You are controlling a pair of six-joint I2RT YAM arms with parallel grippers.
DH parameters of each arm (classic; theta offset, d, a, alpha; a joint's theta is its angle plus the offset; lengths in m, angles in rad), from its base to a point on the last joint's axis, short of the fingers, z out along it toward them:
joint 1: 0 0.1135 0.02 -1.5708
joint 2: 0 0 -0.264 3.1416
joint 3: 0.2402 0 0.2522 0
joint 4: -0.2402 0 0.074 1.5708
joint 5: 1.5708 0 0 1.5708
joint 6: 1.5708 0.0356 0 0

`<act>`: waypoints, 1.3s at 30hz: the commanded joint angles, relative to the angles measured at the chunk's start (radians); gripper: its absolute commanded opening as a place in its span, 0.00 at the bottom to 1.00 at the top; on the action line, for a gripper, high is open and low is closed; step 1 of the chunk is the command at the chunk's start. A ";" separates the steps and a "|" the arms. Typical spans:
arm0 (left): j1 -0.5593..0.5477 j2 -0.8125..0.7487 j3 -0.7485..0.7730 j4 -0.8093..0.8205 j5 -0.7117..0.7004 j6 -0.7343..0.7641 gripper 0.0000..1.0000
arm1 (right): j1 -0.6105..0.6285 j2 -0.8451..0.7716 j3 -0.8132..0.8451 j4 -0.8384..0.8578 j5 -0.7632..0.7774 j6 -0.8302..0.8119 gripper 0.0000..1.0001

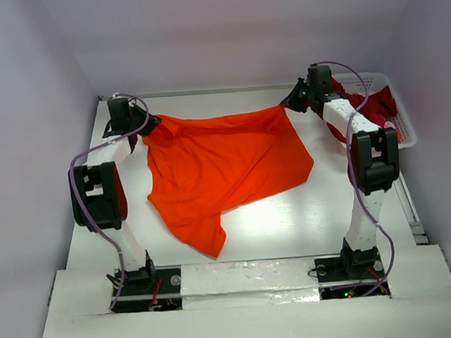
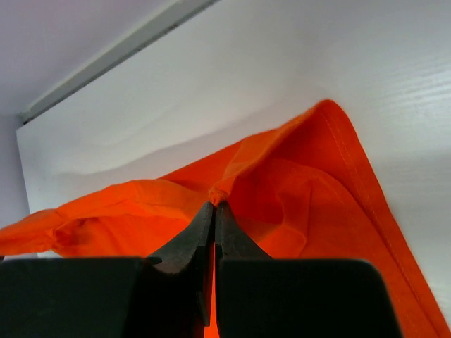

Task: Fold and stack the t-shirts
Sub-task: Fold the flattened tshirt in 1/3 of the way

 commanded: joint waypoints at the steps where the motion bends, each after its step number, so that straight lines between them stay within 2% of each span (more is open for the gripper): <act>1: 0.005 -0.120 -0.025 -0.023 0.008 0.030 0.00 | 0.003 0.014 0.076 -0.068 0.023 0.046 0.00; 6: 0.005 -0.186 -0.043 -0.072 0.014 0.056 0.00 | 0.003 0.086 0.185 -0.130 -0.017 0.040 0.00; 10: 0.005 -0.230 -0.091 -0.091 0.023 0.059 0.00 | -0.006 0.182 0.344 -0.232 -0.023 0.024 0.00; 14: 0.005 -0.253 -0.105 -0.109 0.017 0.062 0.00 | -0.024 0.205 0.371 -0.237 -0.037 0.046 0.00; 27: -0.024 -0.288 -0.137 -0.174 -0.003 0.058 0.00 | -0.069 0.185 0.316 -0.245 -0.037 0.109 0.00; 39: -0.062 -0.336 -0.221 -0.203 -0.028 0.035 0.00 | -0.080 0.130 0.159 -0.200 -0.062 0.129 0.00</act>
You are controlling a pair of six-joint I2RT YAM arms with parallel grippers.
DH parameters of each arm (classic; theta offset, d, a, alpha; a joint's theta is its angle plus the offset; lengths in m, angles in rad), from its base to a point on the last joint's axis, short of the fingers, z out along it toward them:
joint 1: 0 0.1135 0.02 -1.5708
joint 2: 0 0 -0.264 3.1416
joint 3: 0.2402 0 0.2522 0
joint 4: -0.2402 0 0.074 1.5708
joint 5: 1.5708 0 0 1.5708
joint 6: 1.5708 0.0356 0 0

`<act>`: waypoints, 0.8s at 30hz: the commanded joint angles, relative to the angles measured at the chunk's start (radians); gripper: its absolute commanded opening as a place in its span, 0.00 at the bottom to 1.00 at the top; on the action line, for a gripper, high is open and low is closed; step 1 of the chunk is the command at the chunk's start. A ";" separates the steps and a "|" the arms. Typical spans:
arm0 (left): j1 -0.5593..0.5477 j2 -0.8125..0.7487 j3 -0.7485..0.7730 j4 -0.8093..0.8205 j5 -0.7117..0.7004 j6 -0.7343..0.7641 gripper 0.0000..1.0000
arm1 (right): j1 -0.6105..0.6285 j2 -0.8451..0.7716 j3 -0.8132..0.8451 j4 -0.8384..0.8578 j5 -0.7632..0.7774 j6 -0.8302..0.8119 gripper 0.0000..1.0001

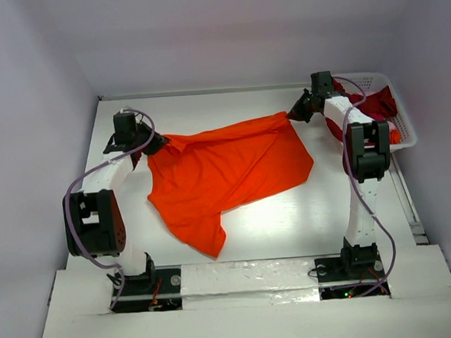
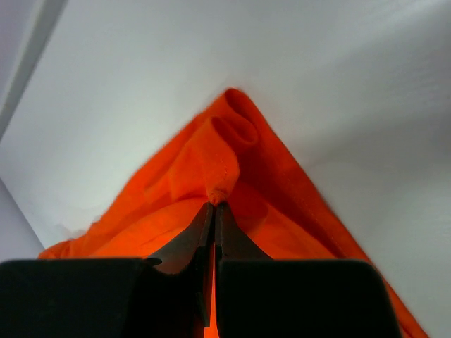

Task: Fold and stack the t-shirts
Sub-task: Fold the flattened tshirt in 1/3 of the way

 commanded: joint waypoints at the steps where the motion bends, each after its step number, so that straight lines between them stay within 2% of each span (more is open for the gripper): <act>1: -0.002 -0.078 -0.021 -0.003 -0.013 -0.010 0.00 | -0.007 -0.086 -0.041 0.043 -0.019 0.007 0.00; 24: -0.021 -0.151 0.015 -0.162 -0.043 -0.009 0.00 | -0.007 -0.199 -0.135 0.031 -0.028 -0.033 0.00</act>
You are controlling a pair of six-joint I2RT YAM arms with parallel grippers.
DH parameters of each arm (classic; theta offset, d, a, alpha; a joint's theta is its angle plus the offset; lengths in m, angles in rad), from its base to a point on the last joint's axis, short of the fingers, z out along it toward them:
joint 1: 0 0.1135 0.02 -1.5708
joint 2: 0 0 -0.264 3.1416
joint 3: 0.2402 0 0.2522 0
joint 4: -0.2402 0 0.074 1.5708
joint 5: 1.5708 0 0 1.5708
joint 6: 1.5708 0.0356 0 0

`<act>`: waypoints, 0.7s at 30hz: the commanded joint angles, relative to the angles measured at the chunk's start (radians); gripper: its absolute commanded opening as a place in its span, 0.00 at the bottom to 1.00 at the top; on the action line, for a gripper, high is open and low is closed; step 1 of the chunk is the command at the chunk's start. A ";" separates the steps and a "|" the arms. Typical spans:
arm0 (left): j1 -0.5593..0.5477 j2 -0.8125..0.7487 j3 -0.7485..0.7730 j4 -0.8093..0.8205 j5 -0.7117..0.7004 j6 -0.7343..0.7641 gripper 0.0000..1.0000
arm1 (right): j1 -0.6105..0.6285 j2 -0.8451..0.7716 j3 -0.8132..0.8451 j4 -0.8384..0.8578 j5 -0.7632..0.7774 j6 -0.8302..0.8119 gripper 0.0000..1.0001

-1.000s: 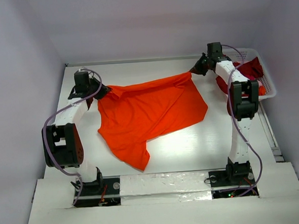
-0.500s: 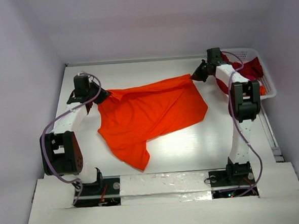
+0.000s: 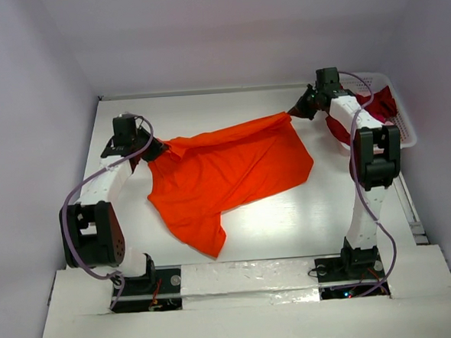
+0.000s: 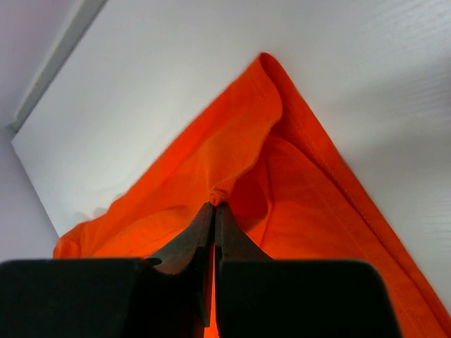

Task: Fold and stack the t-shirts
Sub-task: Fold the flattened tshirt in 1/3 of the way

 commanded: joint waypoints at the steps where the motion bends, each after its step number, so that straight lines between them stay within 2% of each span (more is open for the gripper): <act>1: -0.008 -0.076 0.046 -0.038 -0.013 0.006 0.00 | -0.007 -0.055 -0.038 0.029 -0.011 -0.017 0.00; 11: -0.008 -0.128 0.045 -0.103 -0.030 -0.008 0.00 | -0.007 -0.076 -0.094 0.041 -0.010 -0.029 0.00; 21: -0.017 -0.108 0.063 -0.152 -0.034 -0.002 0.00 | -0.007 -0.088 -0.111 0.044 -0.008 -0.026 0.00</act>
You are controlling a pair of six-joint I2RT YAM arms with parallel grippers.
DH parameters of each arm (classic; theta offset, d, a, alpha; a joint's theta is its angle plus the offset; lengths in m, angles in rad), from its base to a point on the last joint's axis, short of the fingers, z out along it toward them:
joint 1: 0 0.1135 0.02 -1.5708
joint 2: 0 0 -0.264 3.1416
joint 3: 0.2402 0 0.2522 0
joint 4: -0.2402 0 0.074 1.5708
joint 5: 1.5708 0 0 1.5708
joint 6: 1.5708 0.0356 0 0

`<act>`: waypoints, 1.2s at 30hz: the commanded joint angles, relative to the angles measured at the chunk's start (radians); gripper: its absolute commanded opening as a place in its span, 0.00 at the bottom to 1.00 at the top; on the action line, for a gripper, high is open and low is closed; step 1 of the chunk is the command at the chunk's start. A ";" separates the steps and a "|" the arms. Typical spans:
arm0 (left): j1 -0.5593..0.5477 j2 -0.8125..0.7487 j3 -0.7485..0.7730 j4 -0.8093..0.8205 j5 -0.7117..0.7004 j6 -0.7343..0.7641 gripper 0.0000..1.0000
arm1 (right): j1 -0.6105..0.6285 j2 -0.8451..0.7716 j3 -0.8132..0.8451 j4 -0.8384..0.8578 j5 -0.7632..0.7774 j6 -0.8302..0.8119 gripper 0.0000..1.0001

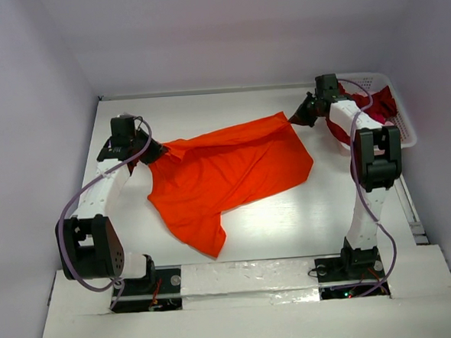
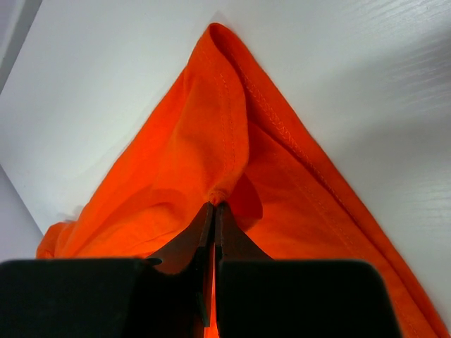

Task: Fold and stack the t-shirts
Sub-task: Fold the flattened tshirt in 1/3 of the way

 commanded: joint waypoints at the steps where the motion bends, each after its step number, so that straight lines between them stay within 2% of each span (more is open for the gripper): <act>1: -0.003 -0.019 0.046 -0.024 -0.021 0.004 0.00 | -0.007 -0.077 -0.016 0.044 -0.005 -0.011 0.00; 9: -0.003 -0.005 -0.002 -0.061 -0.066 -0.018 0.00 | -0.007 -0.095 -0.047 0.053 -0.011 -0.003 0.00; 23: -0.031 0.001 -0.043 -0.088 -0.041 -0.033 0.00 | -0.007 -0.105 -0.096 0.090 -0.036 0.006 0.00; 36: -0.031 -0.016 -0.107 -0.125 -0.081 -0.041 0.00 | -0.007 -0.144 -0.125 0.102 -0.021 0.020 0.00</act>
